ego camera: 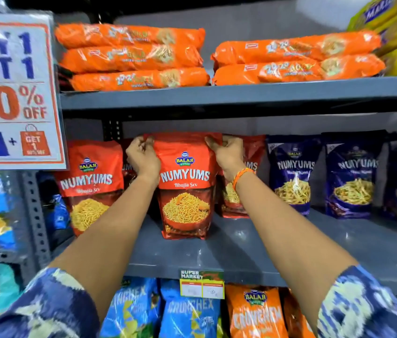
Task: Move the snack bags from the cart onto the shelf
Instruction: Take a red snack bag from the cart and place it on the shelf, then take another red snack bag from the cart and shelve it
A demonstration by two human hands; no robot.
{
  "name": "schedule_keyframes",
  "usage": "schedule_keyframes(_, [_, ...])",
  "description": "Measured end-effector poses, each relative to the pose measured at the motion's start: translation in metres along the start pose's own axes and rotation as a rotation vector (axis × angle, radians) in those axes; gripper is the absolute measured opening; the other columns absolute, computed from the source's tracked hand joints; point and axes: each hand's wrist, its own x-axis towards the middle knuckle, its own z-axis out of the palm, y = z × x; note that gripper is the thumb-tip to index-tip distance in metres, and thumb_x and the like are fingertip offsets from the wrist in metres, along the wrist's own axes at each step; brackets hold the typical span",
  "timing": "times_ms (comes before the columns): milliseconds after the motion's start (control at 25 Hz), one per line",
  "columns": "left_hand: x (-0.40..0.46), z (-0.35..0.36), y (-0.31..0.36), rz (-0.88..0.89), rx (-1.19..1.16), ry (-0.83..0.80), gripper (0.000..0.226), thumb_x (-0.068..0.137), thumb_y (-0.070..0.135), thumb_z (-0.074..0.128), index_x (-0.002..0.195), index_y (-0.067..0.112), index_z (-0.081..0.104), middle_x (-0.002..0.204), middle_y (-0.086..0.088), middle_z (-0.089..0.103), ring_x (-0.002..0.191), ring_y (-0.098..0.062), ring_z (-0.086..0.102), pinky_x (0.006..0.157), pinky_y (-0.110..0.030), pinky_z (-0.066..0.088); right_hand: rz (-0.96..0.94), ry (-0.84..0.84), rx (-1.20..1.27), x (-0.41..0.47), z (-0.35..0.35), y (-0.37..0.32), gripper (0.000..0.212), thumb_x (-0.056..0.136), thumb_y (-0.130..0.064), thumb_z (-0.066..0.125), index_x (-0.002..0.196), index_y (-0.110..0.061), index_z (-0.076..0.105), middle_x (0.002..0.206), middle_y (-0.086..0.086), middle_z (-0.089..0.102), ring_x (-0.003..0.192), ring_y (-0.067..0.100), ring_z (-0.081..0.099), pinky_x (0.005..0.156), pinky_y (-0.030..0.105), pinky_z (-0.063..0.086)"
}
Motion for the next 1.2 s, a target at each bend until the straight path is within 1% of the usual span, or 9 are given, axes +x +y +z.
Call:
schedule_keyframes(120, [0.011,-0.003,-0.01,-0.012,-0.034,-0.025,0.012,0.094,0.009,0.062,0.1,-0.001,0.066,0.089,-0.009,0.067,0.084,-0.015,0.059,0.079,-0.029,0.047,0.024,-0.008,-0.014,-0.003,0.009,-0.008,0.031,0.078,-0.018,0.083,0.1,0.002,0.074,0.099,0.015,0.076,0.087,0.024,0.071,0.087,0.047,0.059])
schedule_keyframes(240, [0.012,-0.003,-0.013,-0.021,-0.06,-0.068,0.005,0.096,0.009,0.06,0.093,0.011,0.063,0.085,0.001,0.067,0.077,-0.006,0.061,0.079,-0.024,0.047,0.023,-0.035,-0.014,-0.003,0.009,-0.008,0.024,0.084,-0.012,0.078,0.102,0.003,0.073,0.098,0.015,0.074,0.084,0.022,0.068,0.087,0.044,0.058])
schedule_keyframes(320, [0.008,-0.005,-0.011,-0.014,-0.017,-0.079,0.013,0.097,0.011,0.059,0.106,0.002,0.064,0.09,0.0,0.07,0.078,-0.003,0.062,0.078,-0.019,0.049,0.03,-0.065,-0.009,-0.005,0.005,-0.009,0.023,0.084,-0.013,0.078,0.101,0.001,0.073,0.103,0.018,0.074,0.089,0.025,0.069,0.09,0.047,0.059])
schedule_keyframes(440, [-0.01,-0.01,-0.004,0.011,0.101,-0.057,0.039,0.097,0.027,0.059,0.127,0.003,0.059,0.12,-0.012,0.069,0.11,-0.02,0.067,0.1,-0.032,0.052,0.052,-0.122,-0.031,-0.013,-0.008,-0.013,0.028,0.083,-0.012,0.078,0.108,-0.004,0.068,0.11,0.016,0.072,0.098,0.026,0.069,0.08,0.034,0.061])
schedule_keyframes(520, [-0.035,-0.013,0.002,0.062,0.236,-0.006,0.05,0.097,0.034,0.056,0.141,0.011,0.05,0.142,-0.011,0.057,0.135,-0.024,0.051,0.116,-0.04,0.039,0.032,-0.154,-0.05,-0.023,-0.025,-0.018,0.041,0.085,-0.005,0.075,0.123,0.0,0.06,0.122,0.018,0.067,0.104,0.024,0.068,0.075,0.021,0.057])
schedule_keyframes(680, [-0.109,-0.008,0.018,0.194,0.235,-0.003,0.05,0.1,0.031,0.05,0.148,0.017,0.044,0.153,0.001,0.047,0.144,-0.015,0.04,0.12,-0.032,0.029,-0.022,-0.096,-0.025,-0.056,-0.087,-0.027,0.049,0.086,0.011,0.067,0.132,-0.001,0.054,0.13,0.016,0.063,0.109,0.018,0.067,0.085,0.019,0.058])
schedule_keyframes(800, [-0.167,0.013,0.01,0.228,0.182,-0.115,0.048,0.099,0.03,0.05,0.145,0.016,0.048,0.149,0.0,0.053,0.14,-0.016,0.046,0.12,-0.036,0.034,-0.069,-0.007,-0.056,-0.094,-0.153,-0.035,0.048,0.087,0.01,0.065,0.132,-0.005,0.057,0.128,0.01,0.066,0.117,0.018,0.065,0.097,0.026,0.055])
schedule_keyframes(1080, [-0.335,0.088,-0.016,0.091,0.032,-0.516,0.041,0.1,0.03,0.052,0.139,0.017,0.057,0.136,0.005,0.062,0.126,-0.012,0.06,0.107,-0.046,0.048,-0.082,0.269,-0.256,-0.198,-0.335,-0.044,0.041,0.087,0.012,0.064,0.125,-0.002,0.06,0.118,0.008,0.069,0.103,0.006,0.068,0.083,0.012,0.054])
schedule_keyframes(1200, [-0.422,0.104,-0.029,0.046,0.013,-0.704,0.04,0.099,0.028,0.053,0.137,0.016,0.059,0.136,0.0,0.064,0.126,-0.014,0.061,0.108,-0.046,0.047,-0.042,0.416,-0.388,-0.258,-0.419,-0.041,0.037,0.086,0.011,0.066,0.121,-0.003,0.064,0.113,0.007,0.071,0.098,0.002,0.068,0.088,0.015,0.053])
